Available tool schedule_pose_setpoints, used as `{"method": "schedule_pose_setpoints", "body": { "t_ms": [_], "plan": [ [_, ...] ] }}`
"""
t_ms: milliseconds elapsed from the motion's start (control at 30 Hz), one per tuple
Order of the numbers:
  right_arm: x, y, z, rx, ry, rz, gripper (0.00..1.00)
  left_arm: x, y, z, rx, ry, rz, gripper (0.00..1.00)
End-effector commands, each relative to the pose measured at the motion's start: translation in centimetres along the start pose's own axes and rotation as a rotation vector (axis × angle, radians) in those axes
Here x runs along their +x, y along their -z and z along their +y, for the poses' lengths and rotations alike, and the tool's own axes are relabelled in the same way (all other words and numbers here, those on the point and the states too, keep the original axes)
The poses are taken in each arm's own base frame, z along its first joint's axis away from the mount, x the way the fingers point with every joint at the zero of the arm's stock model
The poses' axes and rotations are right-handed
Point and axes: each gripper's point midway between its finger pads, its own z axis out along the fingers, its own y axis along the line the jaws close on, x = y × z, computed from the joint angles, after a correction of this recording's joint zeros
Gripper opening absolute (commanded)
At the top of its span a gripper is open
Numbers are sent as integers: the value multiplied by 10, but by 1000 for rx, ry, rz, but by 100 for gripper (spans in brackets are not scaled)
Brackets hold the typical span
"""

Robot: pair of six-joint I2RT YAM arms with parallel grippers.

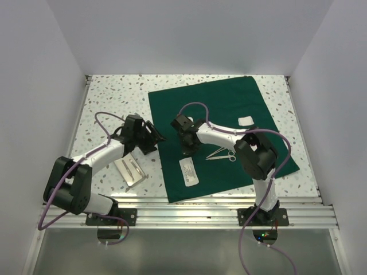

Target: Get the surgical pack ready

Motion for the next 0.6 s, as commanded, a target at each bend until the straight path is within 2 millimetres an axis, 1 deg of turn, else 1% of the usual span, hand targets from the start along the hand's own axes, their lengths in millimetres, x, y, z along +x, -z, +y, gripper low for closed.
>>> {"method": "schedule_pose_setpoints", "body": {
  "t_ms": [0, 100, 133, 200, 233, 267, 300, 333, 367, 400, 467, 567],
  "plan": [
    [-16, 12, -2, 31, 28, -39, 0, -9, 1, -22, 73, -41, -10, 69],
    [-22, 20, 1, 10, 31, -53, 0, -7, -1, -28, 102, -48, 11, 69],
    [-23, 21, 1, -3, 29, -53, 0, -3, -2, -31, 117, -49, 36, 69],
    [-24, 24, 5, -58, 25, -35, 0, -1, -5, -36, 143, -52, 56, 70],
    [-24, 24, 4, -77, 16, -32, 0, 3, -9, -35, 146, -43, 76, 70],
    [-26, 26, 2, -92, 8, -34, 0, 8, -9, -39, 172, -42, 109, 71],
    [-25, 27, 4, -121, 1, -23, 0, 9, -11, -42, 186, -32, 120, 72],
    [-24, 27, 4, -135, -5, -25, 0, 13, -16, -39, 174, -17, 144, 73],
    [-23, 28, 3, -147, -13, -23, 0, 13, -17, -47, 210, -15, 152, 73],
    [-25, 31, 3, -167, -26, -27, 0, 16, -20, -50, 219, 3, 162, 74],
    [-24, 31, 3, -187, -40, -29, 0, 23, -28, -52, 213, 20, 191, 74],
    [-21, 33, 8, -240, -56, -16, 0, 34, -36, -64, 236, 48, 231, 73]
  ]
}}
